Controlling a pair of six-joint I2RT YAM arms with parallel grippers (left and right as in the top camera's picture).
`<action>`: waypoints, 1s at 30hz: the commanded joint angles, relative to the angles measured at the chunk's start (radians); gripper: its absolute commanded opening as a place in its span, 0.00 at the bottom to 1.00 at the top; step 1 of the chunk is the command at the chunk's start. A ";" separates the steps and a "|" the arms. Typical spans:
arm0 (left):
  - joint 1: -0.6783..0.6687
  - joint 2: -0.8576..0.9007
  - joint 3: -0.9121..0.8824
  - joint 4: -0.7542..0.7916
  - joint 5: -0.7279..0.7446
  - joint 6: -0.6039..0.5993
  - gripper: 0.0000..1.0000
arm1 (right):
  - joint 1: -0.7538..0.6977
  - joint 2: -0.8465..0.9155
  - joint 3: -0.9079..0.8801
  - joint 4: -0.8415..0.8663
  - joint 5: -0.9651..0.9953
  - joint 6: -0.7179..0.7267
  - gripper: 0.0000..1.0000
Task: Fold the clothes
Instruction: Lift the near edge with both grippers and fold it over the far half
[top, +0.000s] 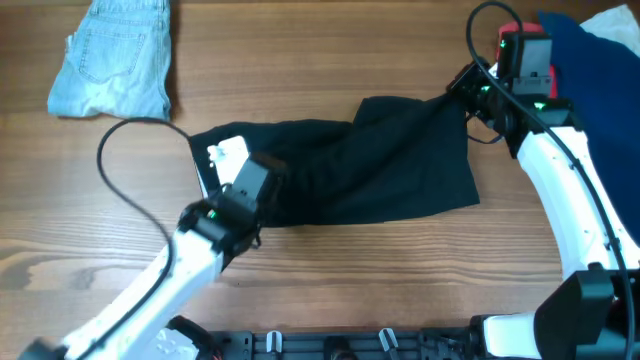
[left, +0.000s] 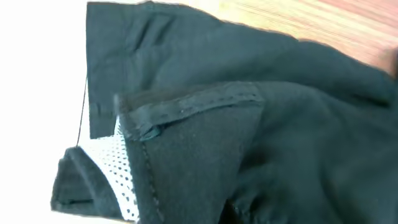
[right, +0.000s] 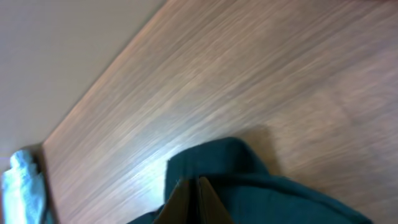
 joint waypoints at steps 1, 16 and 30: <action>0.113 0.126 0.013 0.120 -0.058 0.040 0.04 | 0.023 0.007 0.014 0.028 -0.005 0.019 0.05; 0.293 0.189 0.063 0.298 0.010 0.180 1.00 | 0.112 0.097 0.071 0.066 0.010 -0.065 1.00; 0.298 0.201 0.075 -0.026 0.407 0.178 0.80 | 0.126 0.177 -0.019 -0.301 -0.264 -0.115 0.75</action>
